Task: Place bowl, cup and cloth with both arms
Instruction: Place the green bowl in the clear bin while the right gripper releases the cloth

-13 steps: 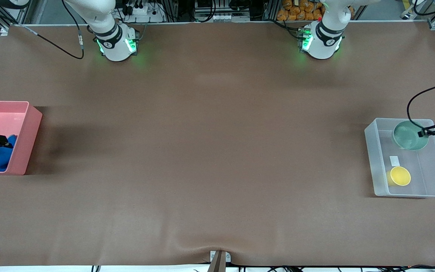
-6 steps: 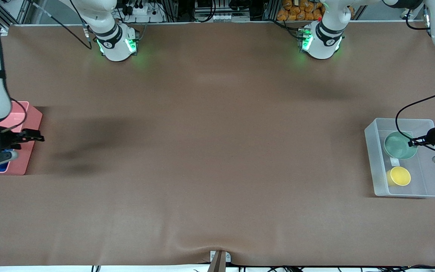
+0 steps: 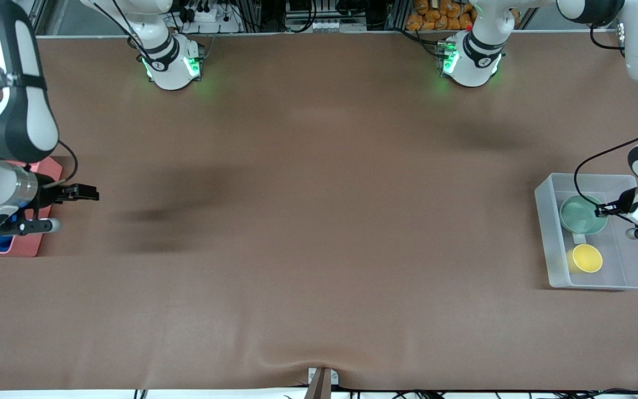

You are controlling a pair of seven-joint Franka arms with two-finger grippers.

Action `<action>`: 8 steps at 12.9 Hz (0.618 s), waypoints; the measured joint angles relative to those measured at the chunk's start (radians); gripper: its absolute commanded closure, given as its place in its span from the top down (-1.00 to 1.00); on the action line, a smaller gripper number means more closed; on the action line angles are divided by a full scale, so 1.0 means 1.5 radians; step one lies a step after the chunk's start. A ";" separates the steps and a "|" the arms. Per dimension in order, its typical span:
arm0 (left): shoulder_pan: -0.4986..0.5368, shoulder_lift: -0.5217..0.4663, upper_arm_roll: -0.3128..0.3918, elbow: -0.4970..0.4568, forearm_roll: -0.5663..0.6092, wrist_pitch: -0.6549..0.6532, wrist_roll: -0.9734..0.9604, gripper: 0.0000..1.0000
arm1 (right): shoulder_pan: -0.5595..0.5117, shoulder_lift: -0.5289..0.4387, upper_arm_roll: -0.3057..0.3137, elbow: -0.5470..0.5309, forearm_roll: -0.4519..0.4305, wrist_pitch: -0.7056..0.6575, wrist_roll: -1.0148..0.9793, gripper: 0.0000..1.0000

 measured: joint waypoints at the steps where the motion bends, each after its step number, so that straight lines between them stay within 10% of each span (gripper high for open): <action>1: -0.001 0.003 0.000 0.000 0.000 0.004 0.002 -0.15 | 0.008 -0.026 0.000 0.000 0.000 -0.012 0.008 1.00; 3: -0.004 0.005 -0.001 0.001 0.000 0.006 0.010 0.27 | 0.016 -0.077 0.000 0.000 0.000 -0.034 0.013 1.00; 4: -0.007 0.005 -0.001 0.008 0.000 0.005 0.018 0.86 | 0.017 -0.098 0.000 0.001 0.000 -0.049 0.014 1.00; 8: -0.016 -0.019 0.002 0.036 0.000 0.000 0.026 1.00 | 0.017 -0.136 -0.003 0.033 0.028 -0.155 0.057 1.00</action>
